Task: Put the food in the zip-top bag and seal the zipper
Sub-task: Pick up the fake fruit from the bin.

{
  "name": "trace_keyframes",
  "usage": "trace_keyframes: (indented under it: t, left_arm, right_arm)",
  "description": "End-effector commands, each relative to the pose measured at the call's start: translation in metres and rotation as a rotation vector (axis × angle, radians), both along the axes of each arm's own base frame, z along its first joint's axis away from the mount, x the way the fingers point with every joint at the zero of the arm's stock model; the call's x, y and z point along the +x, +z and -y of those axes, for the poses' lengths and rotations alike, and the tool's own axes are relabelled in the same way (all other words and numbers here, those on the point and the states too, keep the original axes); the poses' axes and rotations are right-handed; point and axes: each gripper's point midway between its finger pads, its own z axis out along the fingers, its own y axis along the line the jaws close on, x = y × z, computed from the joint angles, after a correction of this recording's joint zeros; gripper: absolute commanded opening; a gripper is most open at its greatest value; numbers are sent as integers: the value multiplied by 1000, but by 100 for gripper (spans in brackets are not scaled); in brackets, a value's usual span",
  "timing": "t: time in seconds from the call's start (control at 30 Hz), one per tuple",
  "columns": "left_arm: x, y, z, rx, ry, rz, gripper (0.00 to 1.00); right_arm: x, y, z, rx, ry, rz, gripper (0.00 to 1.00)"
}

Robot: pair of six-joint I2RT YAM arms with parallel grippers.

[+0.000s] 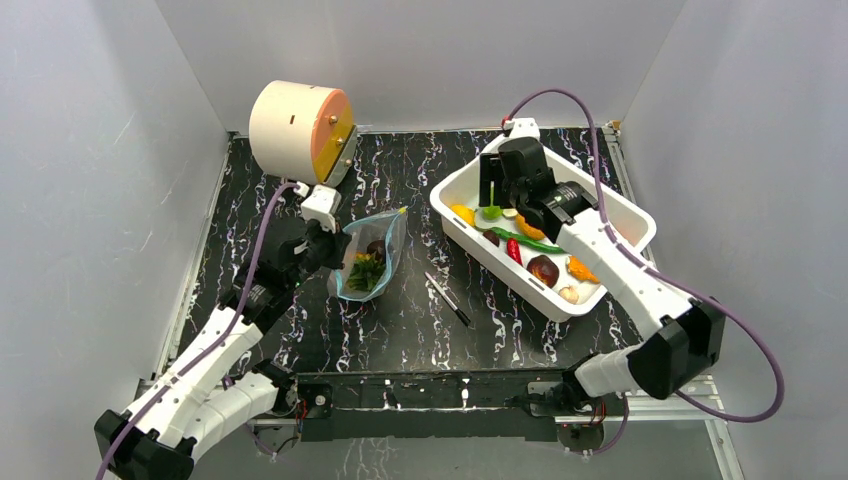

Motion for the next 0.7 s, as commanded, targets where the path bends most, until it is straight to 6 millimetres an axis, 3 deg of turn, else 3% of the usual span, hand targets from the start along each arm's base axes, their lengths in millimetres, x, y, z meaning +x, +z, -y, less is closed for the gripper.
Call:
trace_keyframes:
  t: [0.0, 0.2, 0.43, 0.6, 0.67]
  left_arm:
    - [-2, 2, 0, -5, -17, 39, 0]
    - [-9, 11, 2, -24, -45, 66, 0]
    - [-9, 39, 0, -29, -43, 88, 0]
    - [-7, 69, 6, -64, -59, 132, 0]
    - [-3, 71, 6, -53, -55, 147, 0]
  right_arm:
    - [29, -7, 41, -91, -104, 0, 65]
    - [52, -49, 78, -146, -181, -104, 67]
    - [58, -92, 121, -157, -220, -246, 70]
    - [60, -115, 128, -167, -198, -299, 72]
    - [62, -123, 127, -174, -185, -317, 74]
